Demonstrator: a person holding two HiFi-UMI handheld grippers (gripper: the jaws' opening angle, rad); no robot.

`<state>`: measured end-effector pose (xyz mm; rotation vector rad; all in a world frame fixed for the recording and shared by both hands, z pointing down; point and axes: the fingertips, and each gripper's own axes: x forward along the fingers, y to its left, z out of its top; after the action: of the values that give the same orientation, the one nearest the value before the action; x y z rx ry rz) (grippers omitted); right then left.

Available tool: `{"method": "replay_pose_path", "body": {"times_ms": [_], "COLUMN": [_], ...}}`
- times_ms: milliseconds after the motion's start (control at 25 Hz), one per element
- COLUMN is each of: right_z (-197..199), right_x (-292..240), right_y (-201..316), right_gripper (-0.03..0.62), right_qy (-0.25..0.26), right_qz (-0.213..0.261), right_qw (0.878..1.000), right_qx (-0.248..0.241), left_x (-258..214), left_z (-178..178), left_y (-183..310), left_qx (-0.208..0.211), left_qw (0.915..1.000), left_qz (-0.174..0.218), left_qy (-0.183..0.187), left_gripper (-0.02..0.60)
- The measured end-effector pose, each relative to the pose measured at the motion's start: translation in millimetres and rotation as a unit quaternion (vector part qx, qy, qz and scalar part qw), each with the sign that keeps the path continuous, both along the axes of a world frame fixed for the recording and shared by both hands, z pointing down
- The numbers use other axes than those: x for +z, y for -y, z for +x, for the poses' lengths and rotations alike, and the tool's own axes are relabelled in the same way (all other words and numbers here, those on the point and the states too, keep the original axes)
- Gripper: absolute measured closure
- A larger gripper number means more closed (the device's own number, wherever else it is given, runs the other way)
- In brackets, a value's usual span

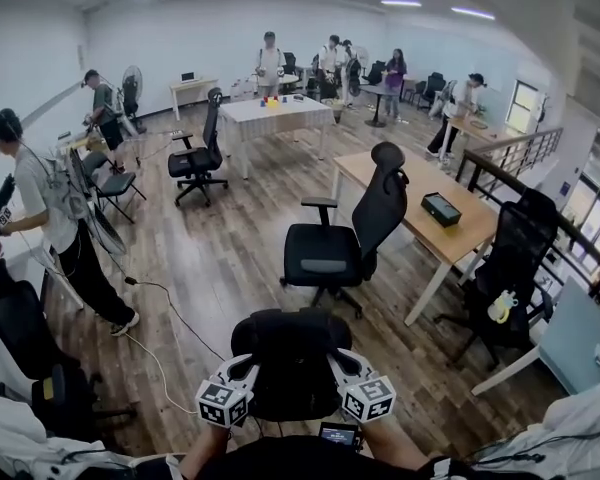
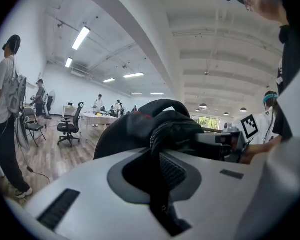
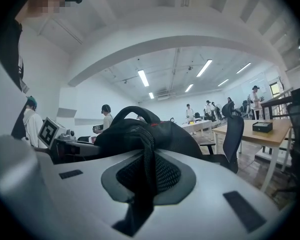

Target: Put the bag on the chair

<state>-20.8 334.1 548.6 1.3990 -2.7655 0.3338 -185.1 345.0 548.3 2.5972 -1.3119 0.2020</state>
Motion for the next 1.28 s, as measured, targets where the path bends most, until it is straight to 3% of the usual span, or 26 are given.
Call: {"method": "replay_pose_path", "body": {"times_ms": [800, 1280], "right_z": [9.6, -12.2], "right_x": [2.8, -2.4], "right_y": [2.5, 86.0], "right_gripper": [0.562, 0.563], "right_qy": [0.008, -0.019], "right_qz": [-0.004, 0.016], "right_qw": [1.0, 0.999], "right_qx": [-0.022, -0.027], "left_x": [2.9, -3.8], "left_z": [8.8, -11.5], "left_y": [-5.6, 73.2], "left_qx": [-0.024, -0.047], "left_qw": [0.9997, 0.9987], "left_qz": [-0.002, 0.017], "left_qy": [-0.01, -0.006], "left_gripper": [0.557, 0.558]}}
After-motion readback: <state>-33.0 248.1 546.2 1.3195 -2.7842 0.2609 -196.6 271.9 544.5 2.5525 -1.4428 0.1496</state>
